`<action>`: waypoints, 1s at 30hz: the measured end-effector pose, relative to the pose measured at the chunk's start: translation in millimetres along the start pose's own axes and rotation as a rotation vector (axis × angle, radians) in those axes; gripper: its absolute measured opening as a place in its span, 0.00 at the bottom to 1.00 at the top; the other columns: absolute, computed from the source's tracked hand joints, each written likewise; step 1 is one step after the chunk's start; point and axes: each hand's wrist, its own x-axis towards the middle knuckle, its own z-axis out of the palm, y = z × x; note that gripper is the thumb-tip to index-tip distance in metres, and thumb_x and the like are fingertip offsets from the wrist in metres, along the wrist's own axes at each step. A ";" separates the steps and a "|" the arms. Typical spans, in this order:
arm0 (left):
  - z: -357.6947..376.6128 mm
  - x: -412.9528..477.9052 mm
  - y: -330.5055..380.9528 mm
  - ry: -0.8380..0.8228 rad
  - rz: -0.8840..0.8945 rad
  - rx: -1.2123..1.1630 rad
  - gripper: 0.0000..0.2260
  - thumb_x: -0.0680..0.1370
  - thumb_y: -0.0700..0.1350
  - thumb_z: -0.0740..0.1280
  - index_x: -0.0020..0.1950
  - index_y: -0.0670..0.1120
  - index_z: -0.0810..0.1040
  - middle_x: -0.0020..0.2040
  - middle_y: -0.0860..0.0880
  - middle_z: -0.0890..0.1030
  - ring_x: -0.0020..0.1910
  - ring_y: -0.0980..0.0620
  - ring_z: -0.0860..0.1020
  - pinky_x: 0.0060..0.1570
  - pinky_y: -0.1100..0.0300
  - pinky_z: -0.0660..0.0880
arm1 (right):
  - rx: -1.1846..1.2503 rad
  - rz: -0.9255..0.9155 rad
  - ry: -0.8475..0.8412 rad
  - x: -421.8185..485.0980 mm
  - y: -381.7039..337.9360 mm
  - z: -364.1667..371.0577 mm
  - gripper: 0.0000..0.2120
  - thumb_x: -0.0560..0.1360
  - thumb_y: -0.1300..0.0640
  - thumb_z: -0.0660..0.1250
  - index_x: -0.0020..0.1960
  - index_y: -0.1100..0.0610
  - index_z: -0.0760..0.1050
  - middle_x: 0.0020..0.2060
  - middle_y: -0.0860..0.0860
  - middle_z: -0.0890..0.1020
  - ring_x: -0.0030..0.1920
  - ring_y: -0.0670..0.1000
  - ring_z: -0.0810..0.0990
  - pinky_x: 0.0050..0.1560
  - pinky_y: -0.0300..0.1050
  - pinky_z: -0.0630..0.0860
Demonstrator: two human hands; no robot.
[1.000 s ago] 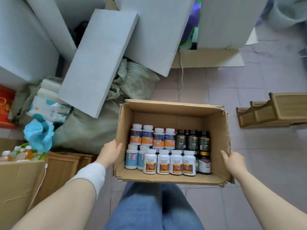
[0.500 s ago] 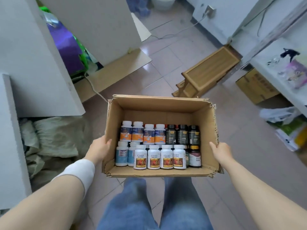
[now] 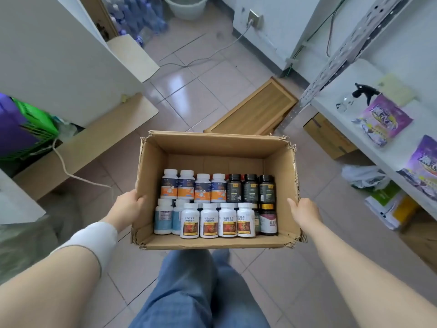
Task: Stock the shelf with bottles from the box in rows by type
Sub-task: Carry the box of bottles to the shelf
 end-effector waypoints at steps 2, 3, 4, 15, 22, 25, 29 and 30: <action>2.7 13.9 24.3 0.009 -0.007 -0.004 0.14 0.81 0.43 0.57 0.59 0.36 0.75 0.57 0.36 0.79 0.57 0.38 0.75 0.55 0.53 0.71 | -0.024 -0.018 0.003 29.4 -8.1 -20.6 0.19 0.80 0.50 0.55 0.38 0.62 0.68 0.36 0.55 0.73 0.42 0.56 0.72 0.42 0.46 0.68; 4.6 23.2 38.1 0.015 -0.013 -0.009 0.14 0.81 0.43 0.57 0.59 0.35 0.75 0.57 0.36 0.78 0.57 0.38 0.75 0.55 0.53 0.70 | -0.032 -0.035 0.005 46.8 -13.1 -31.8 0.17 0.80 0.50 0.56 0.41 0.63 0.70 0.39 0.56 0.73 0.42 0.56 0.71 0.43 0.46 0.68; 6.6 31.3 51.2 0.017 -0.022 -0.015 0.14 0.81 0.43 0.57 0.59 0.35 0.75 0.57 0.36 0.78 0.57 0.37 0.75 0.55 0.53 0.70 | -0.043 -0.048 0.002 64.3 -18.6 -42.0 0.17 0.80 0.50 0.56 0.44 0.63 0.72 0.40 0.57 0.73 0.43 0.56 0.71 0.43 0.46 0.68; 19.2 131.3 189.6 -0.044 -0.110 -0.118 0.14 0.81 0.43 0.57 0.61 0.36 0.74 0.58 0.36 0.78 0.58 0.37 0.75 0.56 0.53 0.70 | -0.145 -0.065 -0.036 223.4 -76.1 -148.7 0.21 0.81 0.53 0.55 0.54 0.71 0.73 0.49 0.64 0.78 0.44 0.57 0.72 0.42 0.45 0.65; 37.9 162.5 265.5 -0.033 -0.234 -0.234 0.14 0.81 0.44 0.57 0.60 0.37 0.74 0.58 0.36 0.78 0.57 0.37 0.75 0.54 0.54 0.70 | -0.234 -0.099 -0.073 316.0 -107.7 -203.0 0.21 0.81 0.52 0.55 0.54 0.72 0.74 0.52 0.66 0.79 0.54 0.63 0.77 0.44 0.46 0.67; 57.8 171.9 290.8 -0.001 -0.338 -0.319 0.14 0.81 0.43 0.57 0.60 0.36 0.73 0.58 0.35 0.77 0.57 0.37 0.75 0.52 0.54 0.69 | -0.279 -0.159 -0.088 366.1 -126.5 -213.2 0.22 0.81 0.52 0.55 0.54 0.71 0.74 0.53 0.67 0.79 0.54 0.63 0.77 0.44 0.47 0.68; 85.4 186.4 316.4 0.034 -0.434 -0.416 0.14 0.81 0.43 0.57 0.62 0.37 0.73 0.60 0.36 0.77 0.59 0.38 0.74 0.54 0.55 0.68 | -0.353 -0.254 -0.127 426.0 -156.2 -221.5 0.22 0.81 0.52 0.55 0.54 0.73 0.74 0.54 0.67 0.78 0.55 0.65 0.76 0.51 0.51 0.71; 91.3 190.7 320.8 0.043 -0.445 -0.430 0.14 0.81 0.43 0.57 0.62 0.37 0.73 0.60 0.36 0.77 0.59 0.38 0.74 0.54 0.55 0.68 | -0.365 -0.266 -0.136 437.6 -163.3 -222.3 0.22 0.81 0.53 0.55 0.55 0.73 0.73 0.54 0.68 0.78 0.56 0.65 0.75 0.52 0.52 0.71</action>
